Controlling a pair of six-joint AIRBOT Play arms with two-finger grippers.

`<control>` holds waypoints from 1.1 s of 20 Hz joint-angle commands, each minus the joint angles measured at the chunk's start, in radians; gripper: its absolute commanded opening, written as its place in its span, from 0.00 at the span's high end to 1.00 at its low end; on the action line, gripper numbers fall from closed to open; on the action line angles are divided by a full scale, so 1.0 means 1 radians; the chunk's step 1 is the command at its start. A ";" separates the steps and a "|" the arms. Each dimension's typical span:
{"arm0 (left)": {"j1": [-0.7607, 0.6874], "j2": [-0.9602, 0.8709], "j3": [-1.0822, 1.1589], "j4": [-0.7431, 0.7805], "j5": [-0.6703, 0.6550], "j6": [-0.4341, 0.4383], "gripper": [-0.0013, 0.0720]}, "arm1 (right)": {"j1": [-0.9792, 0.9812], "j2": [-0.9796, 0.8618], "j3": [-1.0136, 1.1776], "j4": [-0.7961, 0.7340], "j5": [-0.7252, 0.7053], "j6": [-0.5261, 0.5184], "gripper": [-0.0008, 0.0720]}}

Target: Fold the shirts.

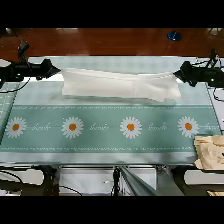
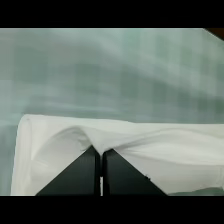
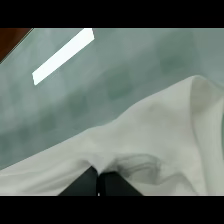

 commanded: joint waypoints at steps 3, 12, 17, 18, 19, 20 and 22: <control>-0.018 -0.044 0.001 -0.025 0.037 -0.001 0.94 | 0.068 -0.040 0.001 0.018 -0.129 -0.018 0.97; -0.024 -0.129 0.001 -0.025 0.033 -0.001 0.94 | 0.078 -0.094 0.000 -0.145 -0.162 0.063 0.97; -0.023 -0.150 0.000 -0.025 0.025 -0.001 0.61 | 0.077 -0.108 0.001 -0.127 -0.184 0.023 0.68; -0.019 -0.147 0.001 -0.025 0.012 -0.001 0.50 | 0.077 -0.100 0.001 -0.100 -0.182 -0.004 0.63; -0.012 -0.147 0.008 -0.024 -0.010 -0.001 0.50 | 0.075 -0.081 0.001 -0.082 -0.183 -0.018 0.63; 0.002 -0.147 0.023 -0.024 -0.034 -0.001 0.50 | 0.069 -0.056 0.003 -0.081 -0.177 -0.018 0.58; 0.051 -0.145 0.077 -0.023 -0.105 -0.001 0.50 | 0.043 0.009 0.028 -0.124 -0.109 -0.019 0.42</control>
